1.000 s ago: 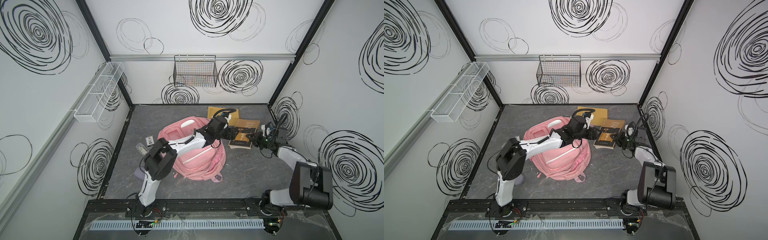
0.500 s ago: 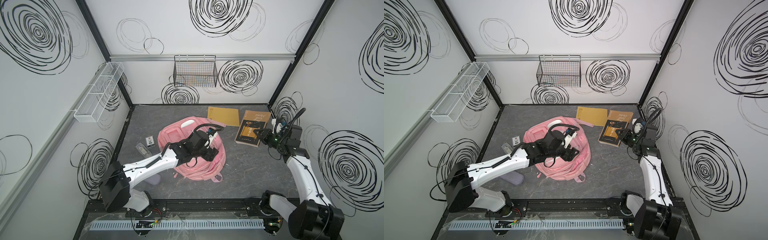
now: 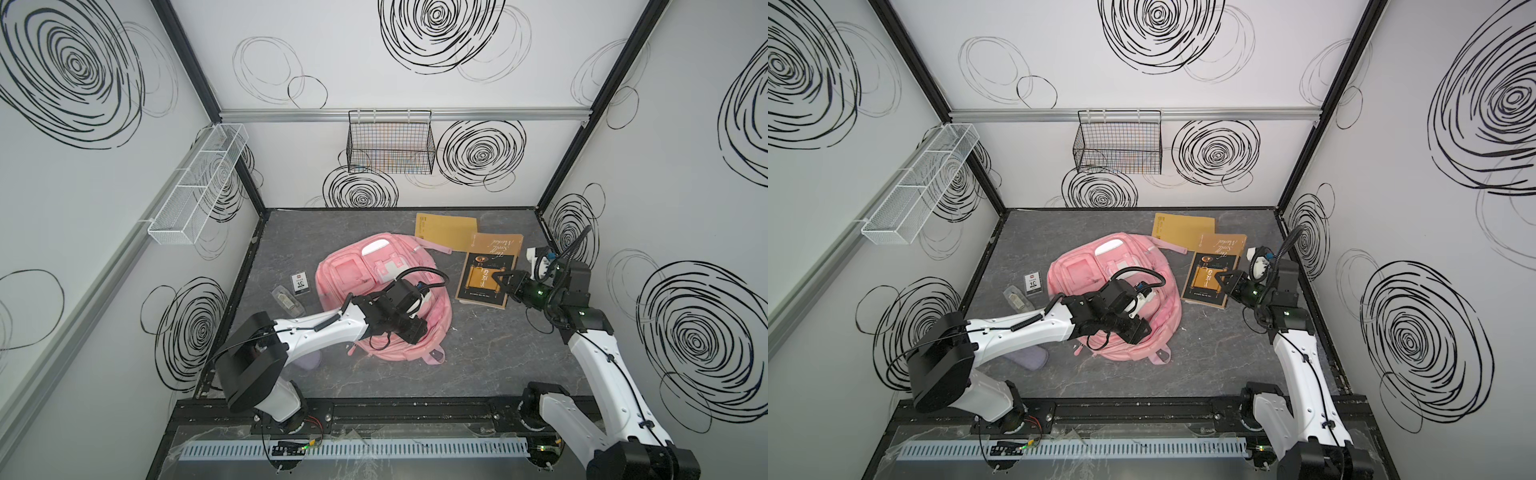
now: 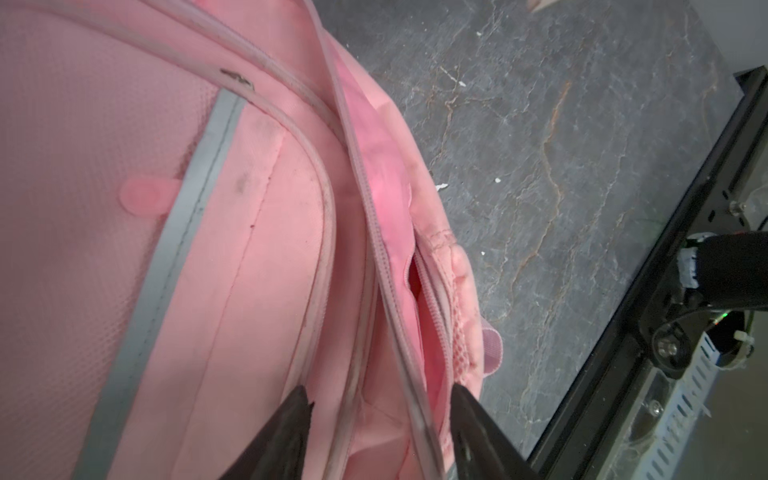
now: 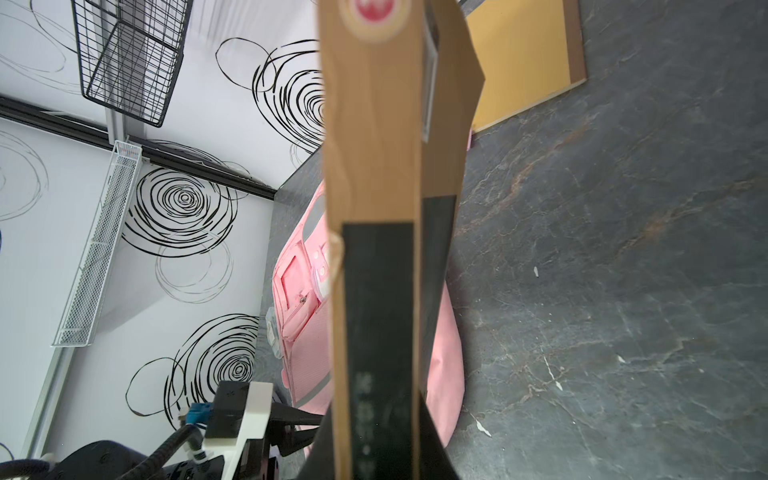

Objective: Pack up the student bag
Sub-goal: 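Carry the brown book toward the backpack opening with the right gripper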

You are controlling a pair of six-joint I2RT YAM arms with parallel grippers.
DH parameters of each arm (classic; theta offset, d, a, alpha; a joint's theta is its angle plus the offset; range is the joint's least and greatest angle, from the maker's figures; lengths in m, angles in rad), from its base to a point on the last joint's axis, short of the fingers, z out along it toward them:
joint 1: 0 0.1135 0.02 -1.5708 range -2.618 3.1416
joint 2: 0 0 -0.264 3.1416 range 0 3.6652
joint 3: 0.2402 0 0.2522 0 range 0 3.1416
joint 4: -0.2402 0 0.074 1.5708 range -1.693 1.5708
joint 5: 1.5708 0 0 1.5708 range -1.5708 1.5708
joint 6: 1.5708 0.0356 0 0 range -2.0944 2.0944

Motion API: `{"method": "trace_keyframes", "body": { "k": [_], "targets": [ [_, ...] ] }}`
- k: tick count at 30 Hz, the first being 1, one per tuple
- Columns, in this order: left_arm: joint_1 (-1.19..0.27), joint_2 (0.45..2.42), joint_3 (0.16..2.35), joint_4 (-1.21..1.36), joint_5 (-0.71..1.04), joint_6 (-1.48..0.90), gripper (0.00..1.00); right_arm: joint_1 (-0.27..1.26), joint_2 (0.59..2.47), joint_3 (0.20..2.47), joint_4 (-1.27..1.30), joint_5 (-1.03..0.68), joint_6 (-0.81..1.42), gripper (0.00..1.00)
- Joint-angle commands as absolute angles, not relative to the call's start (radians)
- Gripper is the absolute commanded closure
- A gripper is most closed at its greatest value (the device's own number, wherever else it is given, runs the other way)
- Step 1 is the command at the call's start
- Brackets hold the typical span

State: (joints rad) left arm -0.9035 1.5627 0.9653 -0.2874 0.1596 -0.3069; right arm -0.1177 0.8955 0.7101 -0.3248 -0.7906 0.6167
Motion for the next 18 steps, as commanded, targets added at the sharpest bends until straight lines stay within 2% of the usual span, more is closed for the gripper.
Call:
{"method": "trace_keyframes", "body": {
  "k": [1, 5, 11, 14, 18],
  "targets": [
    [-0.910, 1.601, 1.011, -0.256, 0.162, -0.306, 0.47, -0.112, 0.876, 0.708, -0.263, -0.805, 0.620, 0.98],
    [-0.908, 1.639, 1.030, -0.255, 0.166, -0.304, 0.58, -0.110, 0.869, 0.698, -0.264, -0.810, 0.620, 0.97],
    [-0.904, 1.647, 1.060, -0.259, 0.184, -0.303, 0.88, -0.110, 0.864, 0.699, -0.274, -0.811, 0.615, 0.97],
    [-0.896, 1.622, 1.071, -0.262, 0.191, -0.306, 1.00, -0.111, 0.867, 0.716, -0.282, -0.809, 0.615, 0.97],
    [-0.888, 1.546, 1.119, -0.301, 0.137, -0.299, 1.00, -0.110, 0.875, 0.765, -0.305, -0.813, 0.615, 0.96]
  ]
}}
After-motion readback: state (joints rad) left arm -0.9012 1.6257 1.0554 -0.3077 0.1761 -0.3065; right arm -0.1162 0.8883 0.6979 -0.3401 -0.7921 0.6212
